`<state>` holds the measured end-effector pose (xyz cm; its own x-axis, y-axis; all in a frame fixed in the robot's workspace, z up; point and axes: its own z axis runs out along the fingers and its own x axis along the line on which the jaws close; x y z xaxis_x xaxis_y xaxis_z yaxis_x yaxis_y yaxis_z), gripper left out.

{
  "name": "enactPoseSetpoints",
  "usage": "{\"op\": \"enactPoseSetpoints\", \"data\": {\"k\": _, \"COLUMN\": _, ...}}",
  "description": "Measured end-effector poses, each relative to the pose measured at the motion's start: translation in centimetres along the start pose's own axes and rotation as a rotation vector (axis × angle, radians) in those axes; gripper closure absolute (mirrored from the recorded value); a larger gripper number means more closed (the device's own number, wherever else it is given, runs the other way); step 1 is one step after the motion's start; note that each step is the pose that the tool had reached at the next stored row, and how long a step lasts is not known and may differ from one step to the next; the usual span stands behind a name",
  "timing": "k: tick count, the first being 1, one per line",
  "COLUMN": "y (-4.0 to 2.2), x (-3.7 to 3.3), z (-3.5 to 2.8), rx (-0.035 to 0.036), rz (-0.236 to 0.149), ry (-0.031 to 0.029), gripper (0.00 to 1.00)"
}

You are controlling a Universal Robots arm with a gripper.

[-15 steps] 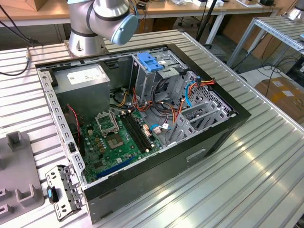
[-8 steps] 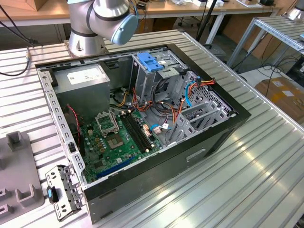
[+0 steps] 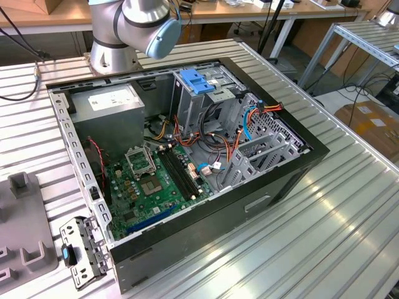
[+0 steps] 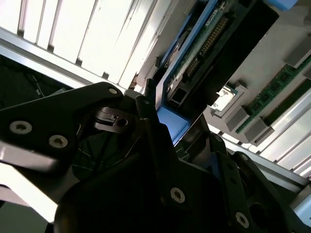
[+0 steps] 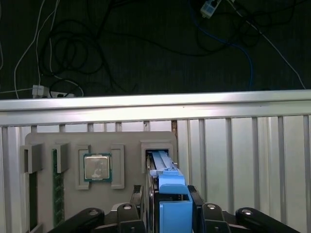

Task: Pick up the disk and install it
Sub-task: 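Pick up the disk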

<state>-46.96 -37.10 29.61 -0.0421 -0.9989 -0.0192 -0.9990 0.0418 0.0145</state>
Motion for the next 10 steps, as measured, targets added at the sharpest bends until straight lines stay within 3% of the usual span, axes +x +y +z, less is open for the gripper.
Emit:
{"op": "enactPoseSetpoints", "data": {"k": 3, "y": 0.0, "x": -0.01, "z": 0.08, "rx": 0.0, "rz": 0.0, "ry": 0.0, "gripper": 0.52}}
{"op": "enactPoseSetpoints", "data": {"k": 5, "y": 0.0, "x": -0.01, "z": 0.09, "rx": 0.0001, "rz": 0.0, "ry": 0.0, "gripper": 0.61}}
{"op": "enactPoseSetpoints", "data": {"k": 10, "y": 0.0, "x": -0.01, "z": 0.09, "rx": 0.0001, "rz": 0.0, "ry": -0.0001, "gripper": 0.63}}
